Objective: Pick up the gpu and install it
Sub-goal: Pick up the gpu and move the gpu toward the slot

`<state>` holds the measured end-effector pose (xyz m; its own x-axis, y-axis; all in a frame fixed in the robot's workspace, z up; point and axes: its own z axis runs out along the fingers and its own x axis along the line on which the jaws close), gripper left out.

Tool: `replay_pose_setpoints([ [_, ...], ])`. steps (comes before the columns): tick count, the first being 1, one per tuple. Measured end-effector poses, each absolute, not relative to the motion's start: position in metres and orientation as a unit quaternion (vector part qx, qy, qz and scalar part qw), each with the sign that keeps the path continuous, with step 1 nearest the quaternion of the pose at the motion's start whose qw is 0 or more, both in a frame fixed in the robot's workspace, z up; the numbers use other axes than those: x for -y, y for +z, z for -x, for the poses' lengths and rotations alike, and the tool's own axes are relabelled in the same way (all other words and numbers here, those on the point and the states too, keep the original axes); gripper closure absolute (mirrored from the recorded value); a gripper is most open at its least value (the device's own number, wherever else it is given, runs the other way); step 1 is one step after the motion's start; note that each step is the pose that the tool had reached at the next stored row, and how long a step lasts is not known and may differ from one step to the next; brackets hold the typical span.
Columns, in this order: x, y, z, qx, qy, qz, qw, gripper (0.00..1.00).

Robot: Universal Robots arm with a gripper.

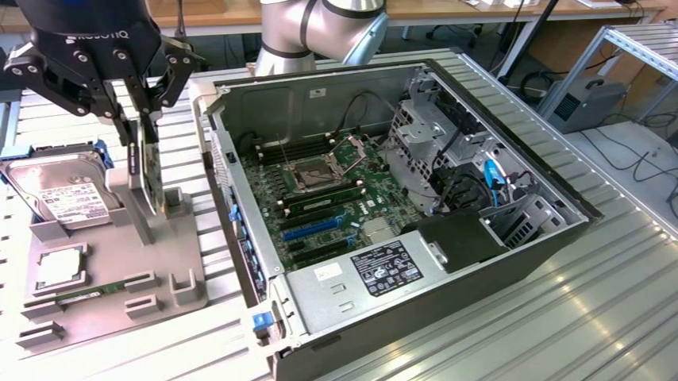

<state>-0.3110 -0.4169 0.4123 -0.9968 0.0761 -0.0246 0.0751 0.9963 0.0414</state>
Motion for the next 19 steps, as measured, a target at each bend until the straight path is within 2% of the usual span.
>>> replay_pose_setpoints([
  [19, 0.4169, 0.4182, 0.311, -0.999, 0.02, -0.038, 0.013, 0.73],
])
